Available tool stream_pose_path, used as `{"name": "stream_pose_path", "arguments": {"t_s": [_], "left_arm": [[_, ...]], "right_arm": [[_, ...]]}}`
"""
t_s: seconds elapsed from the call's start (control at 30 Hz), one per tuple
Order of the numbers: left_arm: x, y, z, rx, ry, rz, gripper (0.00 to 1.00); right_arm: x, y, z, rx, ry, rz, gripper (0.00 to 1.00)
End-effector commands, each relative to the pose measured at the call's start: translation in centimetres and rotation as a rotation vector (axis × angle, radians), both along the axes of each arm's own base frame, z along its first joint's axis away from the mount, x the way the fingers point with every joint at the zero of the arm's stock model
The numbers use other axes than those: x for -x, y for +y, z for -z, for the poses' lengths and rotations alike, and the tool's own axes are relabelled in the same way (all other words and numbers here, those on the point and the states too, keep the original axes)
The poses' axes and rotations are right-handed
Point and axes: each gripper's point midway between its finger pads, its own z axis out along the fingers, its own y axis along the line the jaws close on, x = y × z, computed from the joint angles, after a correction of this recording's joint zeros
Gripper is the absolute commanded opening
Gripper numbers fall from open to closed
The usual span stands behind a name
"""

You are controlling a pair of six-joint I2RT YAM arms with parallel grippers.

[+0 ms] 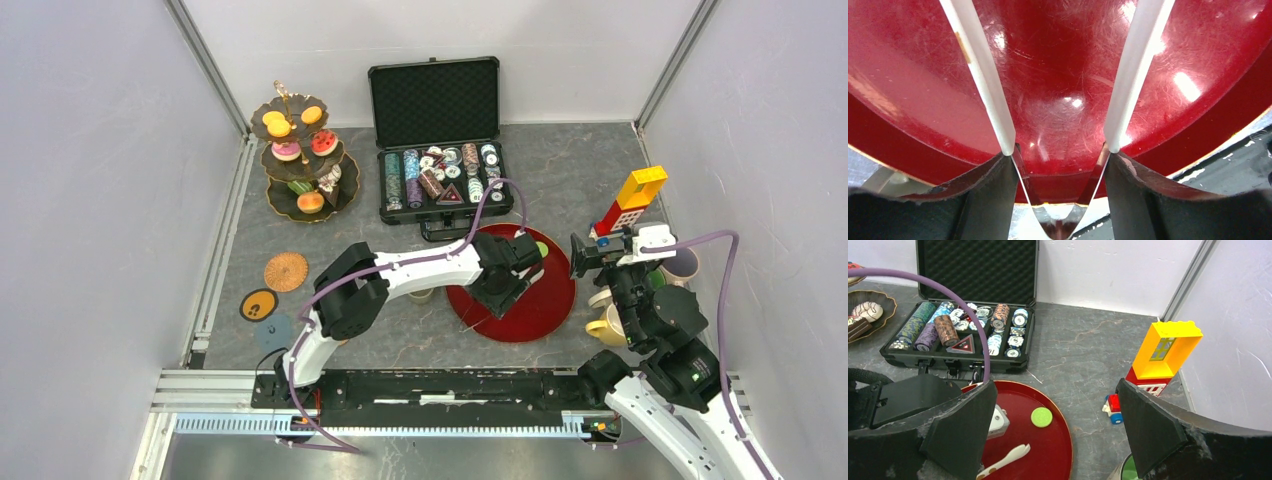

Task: Serve the afternoon tea
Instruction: Pick up the desert from the tray.

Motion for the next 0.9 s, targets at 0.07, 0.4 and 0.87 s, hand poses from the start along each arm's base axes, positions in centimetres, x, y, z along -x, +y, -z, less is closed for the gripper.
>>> {"name": "stream_pose_path", "arguments": {"t_s": [0.07, 0.4, 0.87], "left_arm": [[-0.2, -1.3, -0.7, 0.127, -0.043, -0.081, 0.72], [0.8, 0.4, -0.4, 0.132, -0.181, -0.087, 0.79], [0.5, -0.1, -1.4, 0.117, -0.244, -0.090, 0.55]], "right_arm": [[-0.1, 0.6, -0.3, -0.035, -0.015, -0.022, 0.98], [-0.5, 1.0, 0.1, -0.032, -0.009, -0.034, 0.98], [-0.5, 1.3, 0.3, -0.059, -0.008, -0.043, 0.98]]}}
